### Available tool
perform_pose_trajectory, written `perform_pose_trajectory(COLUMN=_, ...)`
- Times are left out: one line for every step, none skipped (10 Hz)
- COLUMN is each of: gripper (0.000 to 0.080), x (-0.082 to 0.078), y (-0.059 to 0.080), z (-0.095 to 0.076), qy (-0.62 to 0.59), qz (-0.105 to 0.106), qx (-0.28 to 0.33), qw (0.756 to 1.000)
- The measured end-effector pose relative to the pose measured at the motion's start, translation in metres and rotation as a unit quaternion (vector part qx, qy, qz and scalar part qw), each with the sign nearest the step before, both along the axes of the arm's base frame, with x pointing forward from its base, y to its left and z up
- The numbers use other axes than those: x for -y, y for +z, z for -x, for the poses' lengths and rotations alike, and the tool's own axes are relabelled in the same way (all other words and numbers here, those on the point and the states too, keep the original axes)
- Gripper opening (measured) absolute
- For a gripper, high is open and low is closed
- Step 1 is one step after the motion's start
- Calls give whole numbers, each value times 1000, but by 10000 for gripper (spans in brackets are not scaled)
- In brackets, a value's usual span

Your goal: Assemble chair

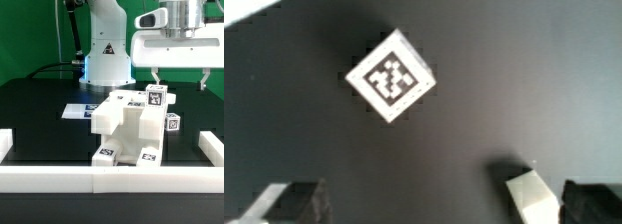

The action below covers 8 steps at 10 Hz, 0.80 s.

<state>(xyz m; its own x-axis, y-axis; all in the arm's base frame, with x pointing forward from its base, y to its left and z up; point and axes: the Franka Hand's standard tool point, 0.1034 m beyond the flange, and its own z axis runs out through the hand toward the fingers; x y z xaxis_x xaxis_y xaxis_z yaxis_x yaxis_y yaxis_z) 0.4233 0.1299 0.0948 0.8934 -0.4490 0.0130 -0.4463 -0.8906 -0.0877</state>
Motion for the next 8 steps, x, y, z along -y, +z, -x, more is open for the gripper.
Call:
perform_pose_trajectory(gripper=649, x=-4, y=2, z=6, qy=-15, qz=-3, qx=-1, qw=1000)
perform_pose_trajectory(gripper=649, x=-6, y=0, z=13, qy=-12, qz=-3, qx=1, qw=1000)
perform_pose_trajectory(gripper=649, x=-10, y=-5, z=22, qy=-2, qz=0, qx=4, qw=1000)
perform_pose_trajectory(gripper=649, x=-12, y=-11, z=27, qy=7, qz=5, qx=10, qw=1000)
perform_pose_trajectory(gripper=649, x=-11, y=-14, z=27, qy=4, qz=7, qx=11, qw=1000)
perform_pose_trajectory(gripper=649, x=-11, y=-14, z=27, qy=4, qz=7, qx=11, qw=1000)
perform_pose_trajectory(gripper=649, x=-11, y=-14, z=27, qy=4, qz=7, qx=11, qw=1000)
perform_pose_trajectory(gripper=649, x=-10, y=-16, z=27, qy=13, qz=9, qx=10, qw=1000)
